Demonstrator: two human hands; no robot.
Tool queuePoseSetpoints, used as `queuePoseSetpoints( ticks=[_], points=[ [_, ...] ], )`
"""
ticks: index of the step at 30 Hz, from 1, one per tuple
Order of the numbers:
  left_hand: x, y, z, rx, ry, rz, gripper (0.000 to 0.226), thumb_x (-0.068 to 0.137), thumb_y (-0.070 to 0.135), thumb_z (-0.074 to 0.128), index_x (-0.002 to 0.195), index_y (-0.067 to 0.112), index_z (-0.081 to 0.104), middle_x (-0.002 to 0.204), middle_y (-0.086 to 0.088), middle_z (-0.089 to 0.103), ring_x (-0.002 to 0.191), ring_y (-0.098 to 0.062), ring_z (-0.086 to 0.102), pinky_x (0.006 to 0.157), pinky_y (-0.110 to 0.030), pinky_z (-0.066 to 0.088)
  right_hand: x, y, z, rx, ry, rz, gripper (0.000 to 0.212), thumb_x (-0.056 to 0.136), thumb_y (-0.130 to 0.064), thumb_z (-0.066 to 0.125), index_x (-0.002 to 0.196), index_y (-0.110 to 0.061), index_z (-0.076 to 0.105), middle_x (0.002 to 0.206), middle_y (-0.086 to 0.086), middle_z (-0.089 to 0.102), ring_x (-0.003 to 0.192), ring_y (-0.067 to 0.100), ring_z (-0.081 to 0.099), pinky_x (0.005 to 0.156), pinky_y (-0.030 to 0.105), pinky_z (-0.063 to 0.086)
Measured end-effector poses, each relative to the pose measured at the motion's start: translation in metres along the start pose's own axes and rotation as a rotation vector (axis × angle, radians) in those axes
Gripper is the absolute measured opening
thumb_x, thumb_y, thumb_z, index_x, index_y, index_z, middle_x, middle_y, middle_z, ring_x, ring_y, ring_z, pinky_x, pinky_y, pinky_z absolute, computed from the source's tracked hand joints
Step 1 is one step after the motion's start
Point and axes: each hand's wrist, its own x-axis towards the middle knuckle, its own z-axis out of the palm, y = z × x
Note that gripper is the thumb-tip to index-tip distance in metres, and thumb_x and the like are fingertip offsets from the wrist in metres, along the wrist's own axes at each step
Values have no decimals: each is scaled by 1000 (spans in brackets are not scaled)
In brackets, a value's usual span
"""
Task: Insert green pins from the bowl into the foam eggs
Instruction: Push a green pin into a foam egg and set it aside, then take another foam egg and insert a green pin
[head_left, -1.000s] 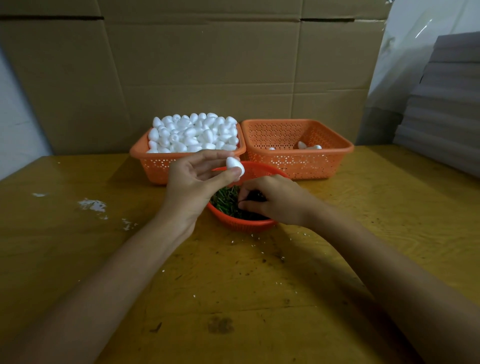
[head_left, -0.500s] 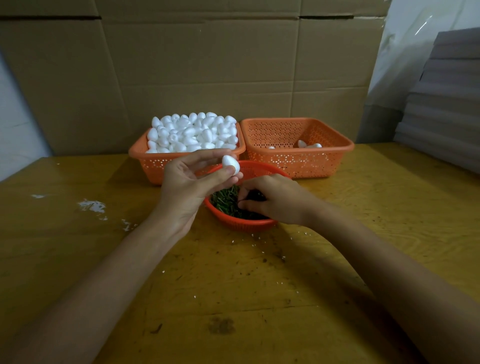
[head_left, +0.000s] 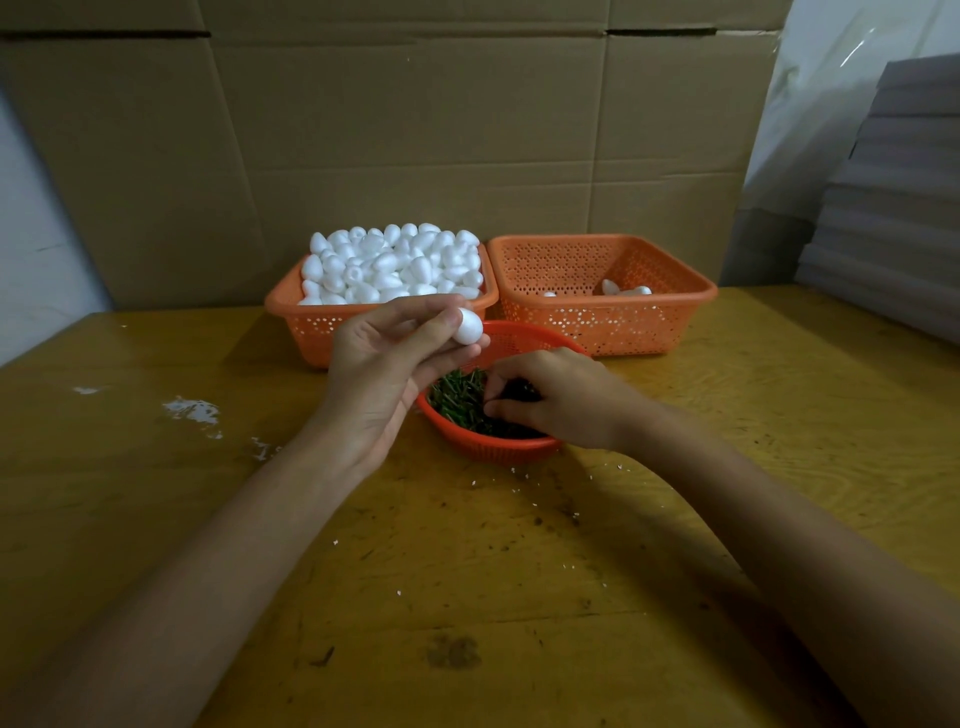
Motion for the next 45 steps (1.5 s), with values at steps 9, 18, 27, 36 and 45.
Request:
queuePoseSetpoints(
  ticks=[9, 18, 27, 36, 45],
  points=[
    [2, 0, -1, -80, 46, -57, 15, 86, 13, 74, 100, 9, 77, 106, -21, 78, 94, -37, 79, 76, -28, 63, 0, -1, -1, 7, -16, -8, 9, 99, -31, 68, 105, -26, 73, 108, -12, 71, 103, 12, 64, 92, 41, 51],
    [3, 2, -4, -101, 7, -55, 11, 88, 6, 72, 87, 14, 79, 102, -17, 78, 97, -37, 78, 79, -32, 63, 0, -1, -2, 5, -27, 2, 10, 100, -32, 67, 106, -26, 73, 107, -13, 71, 103, 11, 64, 92, 40, 50],
    [5, 1, -9, -89, -58, -56, 16, 86, -1, 68, 91, 13, 74, 109, -18, 77, 100, -37, 77, 83, -35, 63, 0, -2, -2, 5, -29, 12, 11, 100, -33, 66, 107, -27, 73, 109, -12, 71, 104, 12, 64, 92, 42, 51],
    [5, 1, -11, -57, -128, -47, 33, 82, -8, 69, 109, 11, 64, 112, -17, 76, 105, -33, 73, 86, -36, 62, 0, -2, -2, 8, -25, 14, 7, 100, -33, 67, 104, -30, 72, 106, -17, 69, 102, 9, 63, 91, 41, 51],
    [5, 3, -11, -2, -183, -39, 39, 74, -3, 80, 106, 17, 68, 114, -16, 76, 109, -26, 70, 89, -32, 59, 0, -1, -2, 12, -21, 7, 8, 99, -33, 67, 104, -29, 72, 105, -19, 68, 102, 7, 62, 90, 37, 50]
  ],
)
